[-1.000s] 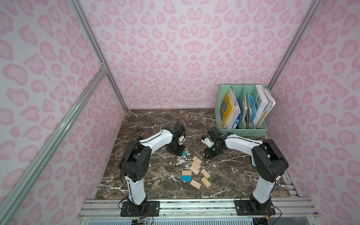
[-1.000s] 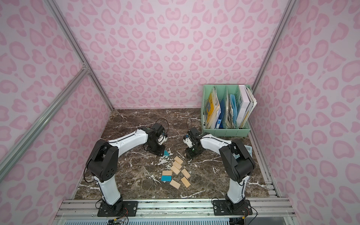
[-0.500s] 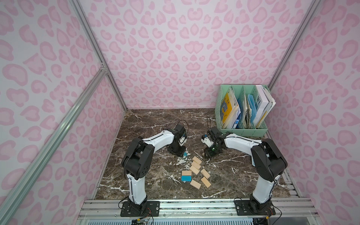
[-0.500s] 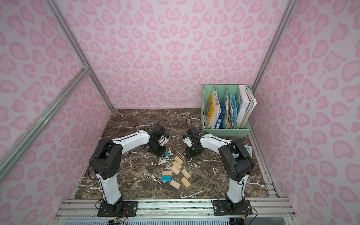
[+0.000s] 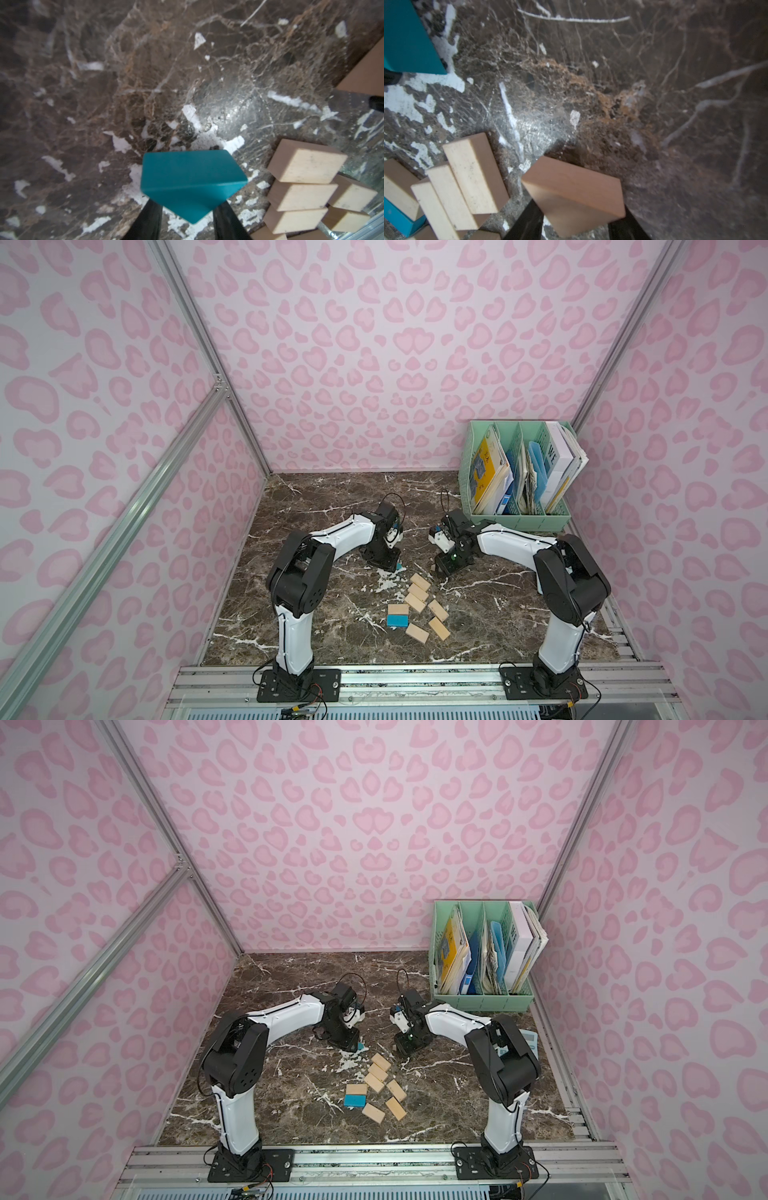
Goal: Assemble a carrot with building blocks
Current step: Move the building block to the center of the board.
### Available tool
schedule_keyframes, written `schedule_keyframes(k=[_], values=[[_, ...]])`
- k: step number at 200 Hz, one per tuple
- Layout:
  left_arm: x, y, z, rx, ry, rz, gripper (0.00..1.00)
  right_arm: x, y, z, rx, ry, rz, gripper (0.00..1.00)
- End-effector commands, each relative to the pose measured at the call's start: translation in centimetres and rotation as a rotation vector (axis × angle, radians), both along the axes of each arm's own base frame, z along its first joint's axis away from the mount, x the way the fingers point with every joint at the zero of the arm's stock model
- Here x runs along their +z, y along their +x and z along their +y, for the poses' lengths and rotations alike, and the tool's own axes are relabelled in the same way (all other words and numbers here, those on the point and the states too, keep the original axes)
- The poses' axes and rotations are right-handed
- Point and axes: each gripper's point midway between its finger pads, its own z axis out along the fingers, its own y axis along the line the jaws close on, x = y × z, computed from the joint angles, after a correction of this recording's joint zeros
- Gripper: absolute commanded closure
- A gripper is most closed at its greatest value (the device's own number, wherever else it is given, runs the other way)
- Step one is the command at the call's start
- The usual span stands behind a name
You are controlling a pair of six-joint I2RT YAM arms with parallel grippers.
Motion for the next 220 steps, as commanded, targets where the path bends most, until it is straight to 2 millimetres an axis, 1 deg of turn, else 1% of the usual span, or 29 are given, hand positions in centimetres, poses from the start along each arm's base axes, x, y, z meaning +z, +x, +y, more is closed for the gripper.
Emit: schedule_keyframes(k=[1, 56, 163, 220], values=[[0.2, 0.1, -0.2, -0.003, -0.011, 0.004, 0.59, -0.4, -0.3, -0.4, 0.006, -0.027, 0.015, 0.50], [0.3, 0.3, -0.7, -0.012, -0.024, 0.007, 0.59, -0.5, 0.1, -0.3, 0.017, -0.032, 0.009, 0.50], [0.3, 0.3, -1.0, -0.020, -0.038, 0.015, 0.59, -0.3, 0.8, 1.1, 0.089, -0.024, -0.005, 0.51], [0.5, 0.5, -1.6, -0.065, -0.057, 0.019, 0.59, -0.3, 1.0, 1.7, 0.117, -0.019, -0.016, 0.51]])
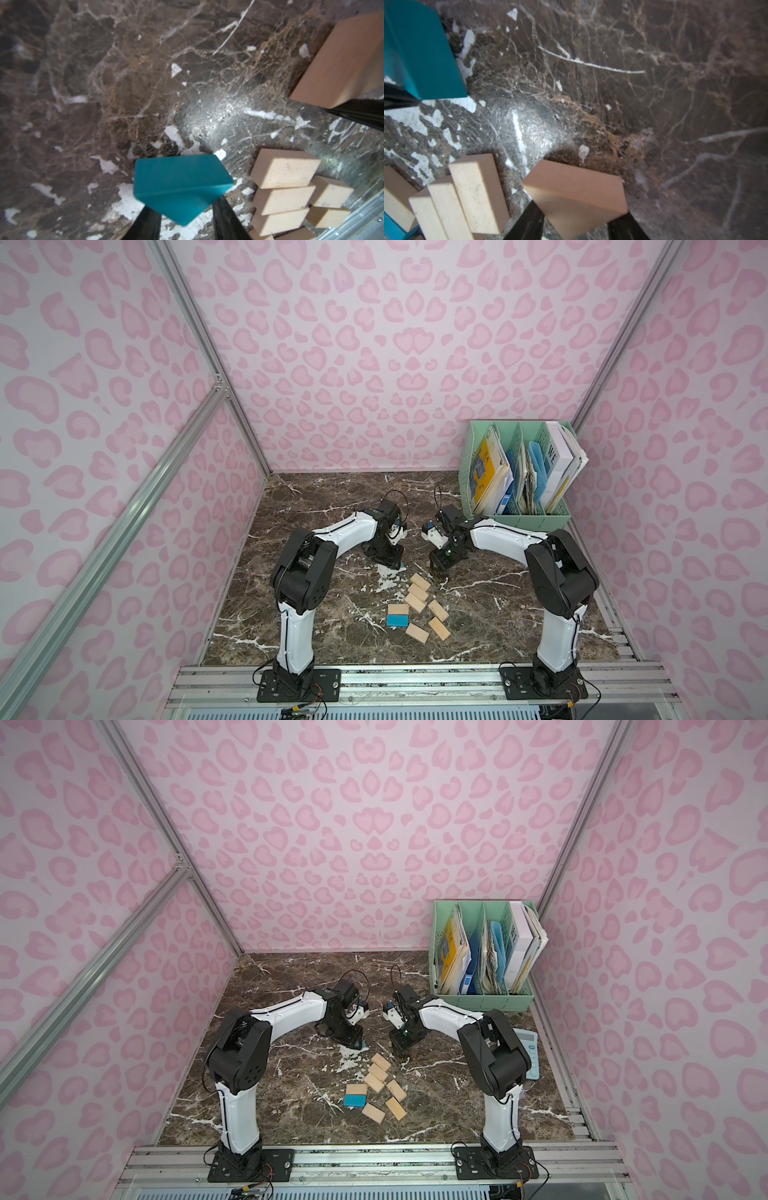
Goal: Assemble a carrot with building blocks
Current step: Move the building block to the center of the board.
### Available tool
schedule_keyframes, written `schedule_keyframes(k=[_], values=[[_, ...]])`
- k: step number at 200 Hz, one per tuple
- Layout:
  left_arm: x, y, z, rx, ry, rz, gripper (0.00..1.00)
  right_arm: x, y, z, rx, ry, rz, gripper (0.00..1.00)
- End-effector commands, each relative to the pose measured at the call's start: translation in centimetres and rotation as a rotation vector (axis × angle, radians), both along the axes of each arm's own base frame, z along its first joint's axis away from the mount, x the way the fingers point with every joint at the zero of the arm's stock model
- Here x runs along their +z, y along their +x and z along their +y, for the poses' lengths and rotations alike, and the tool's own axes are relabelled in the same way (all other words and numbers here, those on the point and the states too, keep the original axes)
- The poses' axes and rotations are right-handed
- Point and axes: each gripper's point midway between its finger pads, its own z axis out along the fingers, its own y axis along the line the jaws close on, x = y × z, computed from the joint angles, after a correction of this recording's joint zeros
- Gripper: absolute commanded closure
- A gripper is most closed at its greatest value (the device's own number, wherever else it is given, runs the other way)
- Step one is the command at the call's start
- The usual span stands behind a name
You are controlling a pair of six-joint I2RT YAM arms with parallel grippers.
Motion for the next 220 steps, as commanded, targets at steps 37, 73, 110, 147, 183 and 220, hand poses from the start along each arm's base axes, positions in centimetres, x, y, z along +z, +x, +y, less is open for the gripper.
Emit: schedule_keyframes(k=[37, 73, 110, 147, 183, 220], values=[[0.1, -0.4, -0.5, -0.044, -0.025, 0.024, 0.58, -0.1, -0.5, 0.4, 0.041, -0.012, 0.008, 0.51], [-0.1, -0.6, -0.5, -0.051, -0.026, 0.037, 0.58, -0.1, -0.4, 0.8, 0.053, -0.012, 0.001, 0.51], [0.2, -0.6, -0.6, -0.051, -0.033, 0.031, 0.58, -0.1, -0.2, 1.0, 0.050, -0.015, -0.003, 0.51], [0.3, -0.6, -0.6, -0.050, -0.035, 0.031, 0.58, -0.2, -0.1, 1.3, 0.049, -0.009, -0.003, 0.51], [0.2, -0.6, -0.6, -0.046, -0.037, 0.038, 0.58, -0.1, -0.2, 1.9, 0.055, -0.006, -0.006, 0.51], [1.0, 0.3, -1.3, -0.048, -0.055, 0.011, 0.58, -0.1, -0.3, 2.2, 0.062, -0.004, -0.005, 0.51]])
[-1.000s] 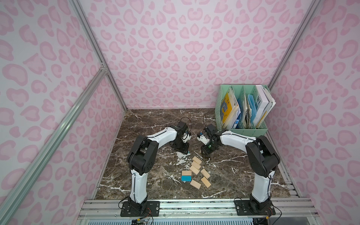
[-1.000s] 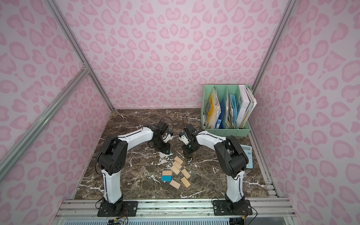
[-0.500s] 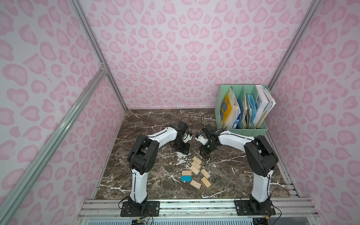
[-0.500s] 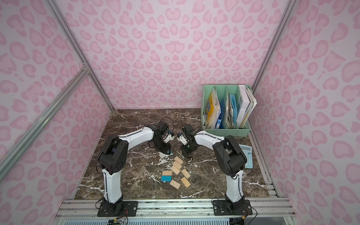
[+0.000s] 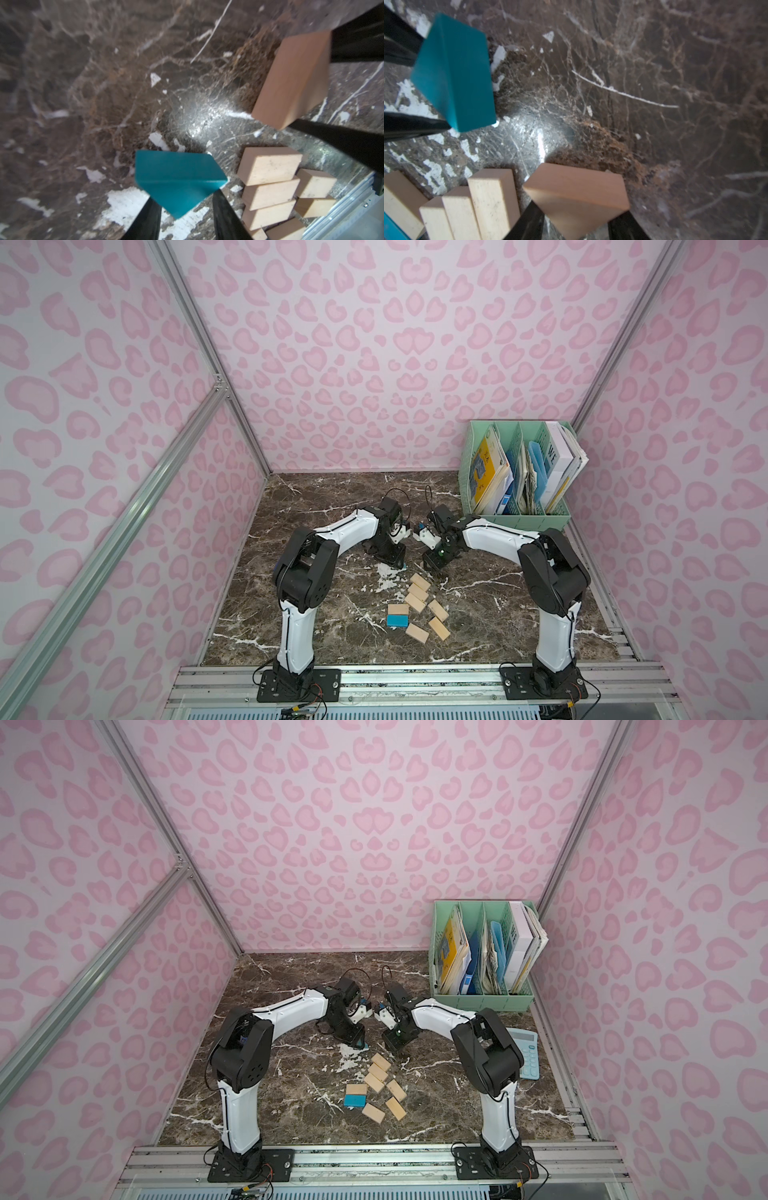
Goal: Assemble a carrot with building blocks
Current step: Move the building block to the center of the board.
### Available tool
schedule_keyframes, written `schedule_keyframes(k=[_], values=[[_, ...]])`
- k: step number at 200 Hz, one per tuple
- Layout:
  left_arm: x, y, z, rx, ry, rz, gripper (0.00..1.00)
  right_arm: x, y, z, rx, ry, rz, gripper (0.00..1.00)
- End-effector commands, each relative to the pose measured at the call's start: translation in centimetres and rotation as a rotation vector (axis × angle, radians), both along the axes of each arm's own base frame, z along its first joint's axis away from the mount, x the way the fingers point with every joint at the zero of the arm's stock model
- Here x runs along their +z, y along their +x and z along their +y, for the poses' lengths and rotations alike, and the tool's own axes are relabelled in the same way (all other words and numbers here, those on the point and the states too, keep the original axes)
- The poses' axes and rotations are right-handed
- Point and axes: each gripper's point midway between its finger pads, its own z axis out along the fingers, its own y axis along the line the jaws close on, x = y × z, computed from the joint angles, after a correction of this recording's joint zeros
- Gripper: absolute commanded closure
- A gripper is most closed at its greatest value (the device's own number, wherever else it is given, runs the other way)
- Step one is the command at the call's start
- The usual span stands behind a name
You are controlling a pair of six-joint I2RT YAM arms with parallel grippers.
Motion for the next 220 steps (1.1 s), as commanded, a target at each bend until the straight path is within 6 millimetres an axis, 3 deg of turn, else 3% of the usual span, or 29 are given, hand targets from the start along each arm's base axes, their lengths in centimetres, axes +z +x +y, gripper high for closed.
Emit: schedule_keyframes(k=[1, 155, 220], values=[[0.2, 0.0, -0.2, -0.010, -0.010, 0.002, 0.58, -0.2, -0.3, 0.1, 0.000, -0.009, 0.012, 0.51], [0.6, -0.4, 0.0, -0.004, -0.013, -0.001, 0.58, -0.5, -1.2, 0.3, 0.013, -0.020, 0.024, 0.49], [2.3, -0.1, 0.1, 0.015, -0.022, -0.036, 0.58, 0.3, -1.4, -0.2, -0.001, -0.018, 0.002, 0.33]])
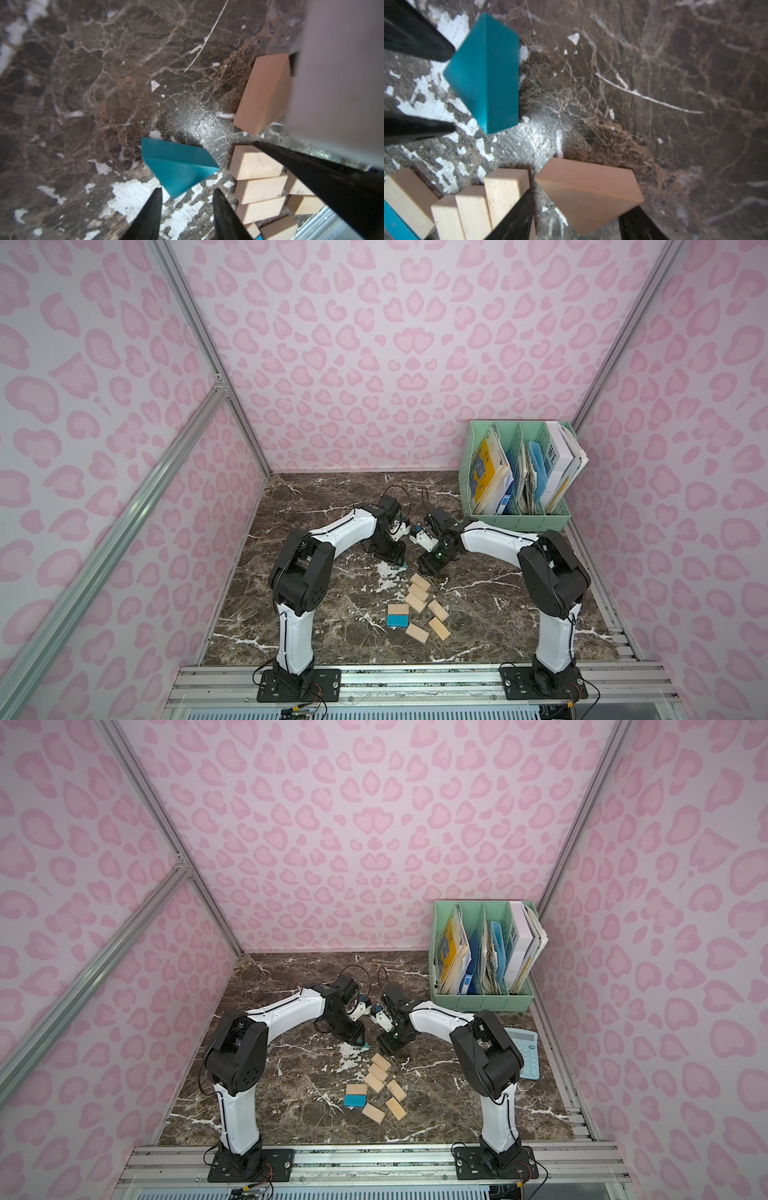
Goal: Assemble a carrot with building blocks
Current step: Move the building block to the center of the board.
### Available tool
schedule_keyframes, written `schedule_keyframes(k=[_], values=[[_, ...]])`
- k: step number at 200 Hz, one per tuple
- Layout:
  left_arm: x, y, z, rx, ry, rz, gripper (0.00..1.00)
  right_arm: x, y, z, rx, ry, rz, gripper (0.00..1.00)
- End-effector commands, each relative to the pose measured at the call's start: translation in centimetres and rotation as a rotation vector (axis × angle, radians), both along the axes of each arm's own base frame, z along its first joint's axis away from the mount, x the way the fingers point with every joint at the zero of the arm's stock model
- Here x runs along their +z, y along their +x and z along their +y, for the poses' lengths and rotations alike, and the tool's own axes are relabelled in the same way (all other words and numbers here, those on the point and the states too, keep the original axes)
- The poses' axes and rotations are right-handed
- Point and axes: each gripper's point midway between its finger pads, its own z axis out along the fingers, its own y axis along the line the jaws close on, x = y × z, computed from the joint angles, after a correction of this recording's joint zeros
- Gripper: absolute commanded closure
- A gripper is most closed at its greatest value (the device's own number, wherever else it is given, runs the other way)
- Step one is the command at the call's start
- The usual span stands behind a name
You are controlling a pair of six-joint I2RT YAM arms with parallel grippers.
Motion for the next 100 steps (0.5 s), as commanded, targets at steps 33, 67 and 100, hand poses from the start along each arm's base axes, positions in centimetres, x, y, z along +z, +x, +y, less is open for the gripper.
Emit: schedule_keyframes(k=[33, 67, 100], values=[[1.9, -0.7, 0.8, 0.027, 0.006, -0.022, 0.58, 1.2, -0.7, -1.6, -0.055, -0.025, -0.011, 0.34], [3.1, -0.8, 1.2, 0.044, 0.010, -0.049, 0.58, 1.9, -1.6, -2.5, -0.099, -0.011, -0.012, 0.43], [3.6, -1.1, 1.4, 0.060, 0.001, -0.053, 0.58, 2.4, -3.1, -3.5, -0.138, 0.002, 0.003, 0.80]])
